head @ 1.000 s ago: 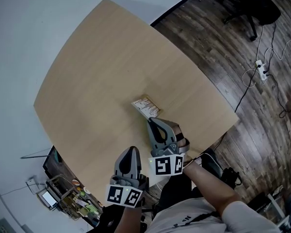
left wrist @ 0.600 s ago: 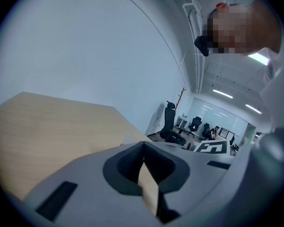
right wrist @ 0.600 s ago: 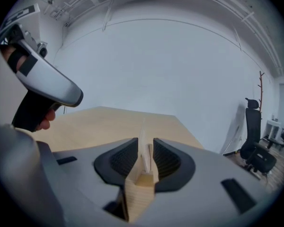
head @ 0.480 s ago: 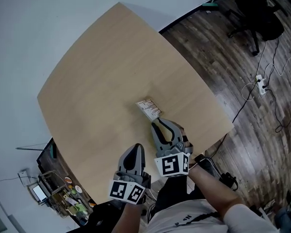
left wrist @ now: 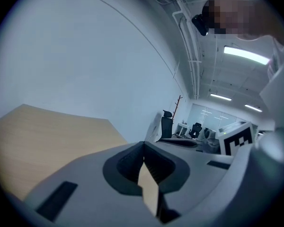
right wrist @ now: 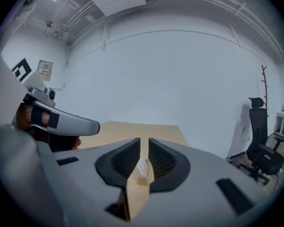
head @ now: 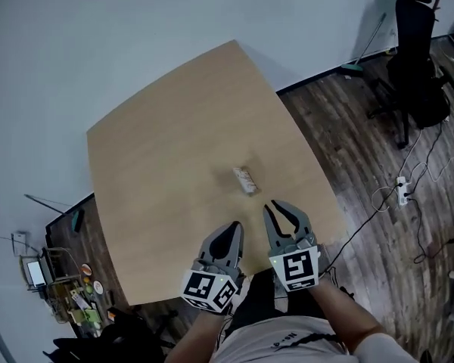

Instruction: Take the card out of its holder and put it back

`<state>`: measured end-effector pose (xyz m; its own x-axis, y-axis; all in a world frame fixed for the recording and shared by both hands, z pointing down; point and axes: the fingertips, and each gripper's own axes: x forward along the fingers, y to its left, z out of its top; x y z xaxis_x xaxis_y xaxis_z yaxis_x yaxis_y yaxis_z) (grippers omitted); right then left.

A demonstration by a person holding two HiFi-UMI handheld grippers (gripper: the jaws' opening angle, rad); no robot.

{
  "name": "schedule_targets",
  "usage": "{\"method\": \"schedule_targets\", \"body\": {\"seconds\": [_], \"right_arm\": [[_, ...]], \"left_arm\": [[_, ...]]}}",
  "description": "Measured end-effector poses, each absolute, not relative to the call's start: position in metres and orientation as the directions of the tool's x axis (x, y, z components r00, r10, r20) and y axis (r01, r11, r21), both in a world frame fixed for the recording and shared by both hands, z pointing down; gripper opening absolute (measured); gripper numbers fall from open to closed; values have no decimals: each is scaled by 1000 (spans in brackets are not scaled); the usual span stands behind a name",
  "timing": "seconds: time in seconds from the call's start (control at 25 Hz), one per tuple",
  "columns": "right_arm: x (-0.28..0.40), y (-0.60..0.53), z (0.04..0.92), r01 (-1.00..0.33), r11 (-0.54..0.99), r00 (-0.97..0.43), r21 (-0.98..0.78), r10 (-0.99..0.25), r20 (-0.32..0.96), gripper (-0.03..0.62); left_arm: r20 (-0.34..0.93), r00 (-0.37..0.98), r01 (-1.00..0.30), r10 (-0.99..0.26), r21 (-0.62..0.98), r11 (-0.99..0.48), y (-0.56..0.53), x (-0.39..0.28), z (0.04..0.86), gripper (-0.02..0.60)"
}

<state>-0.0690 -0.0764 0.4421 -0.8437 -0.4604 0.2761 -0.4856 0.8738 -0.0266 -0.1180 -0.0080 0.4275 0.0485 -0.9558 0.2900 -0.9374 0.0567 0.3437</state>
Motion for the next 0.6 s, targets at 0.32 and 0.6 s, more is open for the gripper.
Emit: {"method": "schedule_targets", "body": {"seconds": [0.32,0.6], "right_arm": [[-42,-57,380,-408,911,-896,-59,-387,220,21],[-29,-38,346,-336,935,-933,-111,-314,179,14]], "left_arm": [[208,-16,-951,-978,298,79,6,-92,366,12],[152,-52,-958,-987,271,93,19,-73,332,12]]}}
